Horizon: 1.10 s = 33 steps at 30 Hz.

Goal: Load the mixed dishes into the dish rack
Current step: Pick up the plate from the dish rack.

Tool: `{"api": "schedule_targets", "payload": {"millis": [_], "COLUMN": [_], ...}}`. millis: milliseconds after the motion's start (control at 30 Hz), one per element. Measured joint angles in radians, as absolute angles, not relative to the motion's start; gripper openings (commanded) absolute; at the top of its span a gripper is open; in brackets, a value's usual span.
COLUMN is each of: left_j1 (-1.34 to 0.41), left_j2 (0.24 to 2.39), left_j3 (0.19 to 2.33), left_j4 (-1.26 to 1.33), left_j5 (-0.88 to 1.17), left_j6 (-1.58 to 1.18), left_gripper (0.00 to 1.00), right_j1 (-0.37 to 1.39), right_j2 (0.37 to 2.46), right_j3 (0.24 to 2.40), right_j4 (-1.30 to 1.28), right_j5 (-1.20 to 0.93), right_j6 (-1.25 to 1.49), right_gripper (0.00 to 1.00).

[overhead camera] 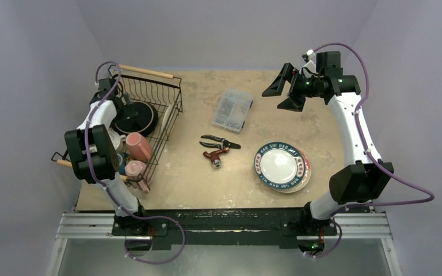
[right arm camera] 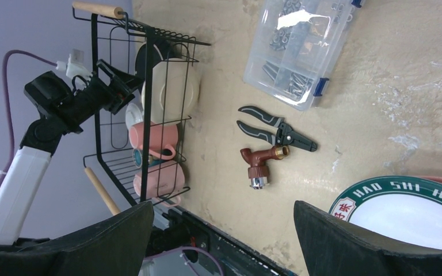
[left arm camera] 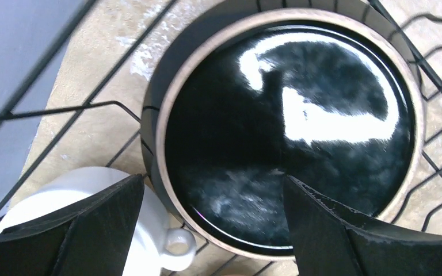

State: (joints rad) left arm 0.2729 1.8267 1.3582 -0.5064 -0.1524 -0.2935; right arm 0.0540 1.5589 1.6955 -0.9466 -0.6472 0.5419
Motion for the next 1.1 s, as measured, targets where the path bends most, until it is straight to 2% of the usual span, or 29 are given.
{"api": "schedule_targets", "payload": {"millis": [167,467,733,867,1100], "left_j1": [0.166,-0.003,-0.109,-0.139,-0.144], "left_j2": [1.797,1.806,1.981,2.034,2.033], "left_j3": [1.359,1.497,1.752,1.756,1.696], "left_j4": [-0.521,-0.579,-0.745,-0.796,-0.707], "left_j5": [-0.261,-0.446,-0.551,-0.562,-0.565], "left_j6": [-0.256,-0.082,-0.07,-0.096,-0.166], "left_gripper": [0.84,0.85,0.86,0.86,0.89], "right_j1": [0.054,0.064,0.088,0.095,0.095], "right_j2": [1.56,1.561,1.565,1.565,1.565], "right_j3": [1.696,1.696,1.698,1.698,1.694], "right_j4": [-0.947,-0.95,-0.952,-0.954,-0.959], "right_j5": [-0.647,-0.647,-0.648,-0.648,-0.646], "right_j6": [0.542,0.542,0.542,0.542,0.542], "right_gripper": [0.93,0.93,0.92,0.93,0.92]}}
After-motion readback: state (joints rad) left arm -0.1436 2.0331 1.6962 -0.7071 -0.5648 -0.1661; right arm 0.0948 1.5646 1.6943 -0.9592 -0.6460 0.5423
